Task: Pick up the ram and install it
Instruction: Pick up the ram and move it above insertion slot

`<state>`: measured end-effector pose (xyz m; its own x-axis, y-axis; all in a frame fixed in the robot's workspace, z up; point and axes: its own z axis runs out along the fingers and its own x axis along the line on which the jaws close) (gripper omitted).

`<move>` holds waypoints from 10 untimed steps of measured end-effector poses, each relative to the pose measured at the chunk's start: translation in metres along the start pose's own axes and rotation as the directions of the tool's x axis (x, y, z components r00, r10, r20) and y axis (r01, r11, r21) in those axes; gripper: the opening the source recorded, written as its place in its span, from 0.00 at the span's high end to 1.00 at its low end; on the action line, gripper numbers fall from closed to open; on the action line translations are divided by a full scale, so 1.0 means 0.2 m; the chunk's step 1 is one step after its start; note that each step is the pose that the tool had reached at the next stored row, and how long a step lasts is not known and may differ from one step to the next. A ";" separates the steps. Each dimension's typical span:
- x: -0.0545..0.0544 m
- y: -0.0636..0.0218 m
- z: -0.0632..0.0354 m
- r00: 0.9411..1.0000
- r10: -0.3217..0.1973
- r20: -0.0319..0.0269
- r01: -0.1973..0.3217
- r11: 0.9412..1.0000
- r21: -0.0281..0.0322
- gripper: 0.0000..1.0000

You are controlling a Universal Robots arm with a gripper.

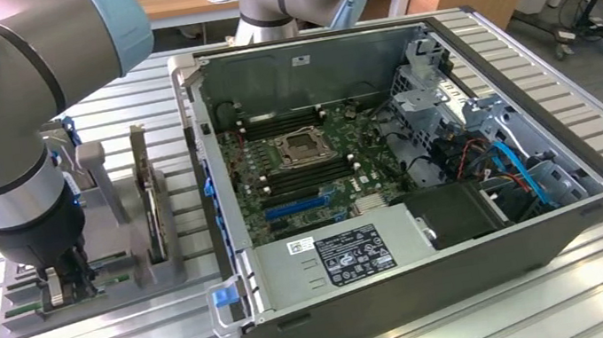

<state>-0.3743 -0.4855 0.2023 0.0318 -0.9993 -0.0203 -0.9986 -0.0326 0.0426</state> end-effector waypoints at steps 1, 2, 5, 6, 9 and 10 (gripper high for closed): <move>0.00 0.000 0.000 1.000 0.000 0.000 0.000 1.000 0.000 0.73; 0.00 0.000 -0.001 1.000 0.000 0.000 0.000 1.000 0.000 0.73; 0.00 0.000 -0.001 1.000 0.000 0.000 0.000 1.000 0.000 0.73; 0.00 0.000 -0.001 1.000 0.000 0.000 0.000 1.000 0.000 0.73; 0.00 0.000 -0.001 1.000 0.000 0.000 0.000 1.000 0.000 0.74; 0.00 0.000 -0.001 1.000 0.000 0.000 0.000 1.000 0.000 0.81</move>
<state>-0.3743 -0.4855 0.2025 0.0317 -0.9993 -0.0202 -0.9986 -0.0326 0.0428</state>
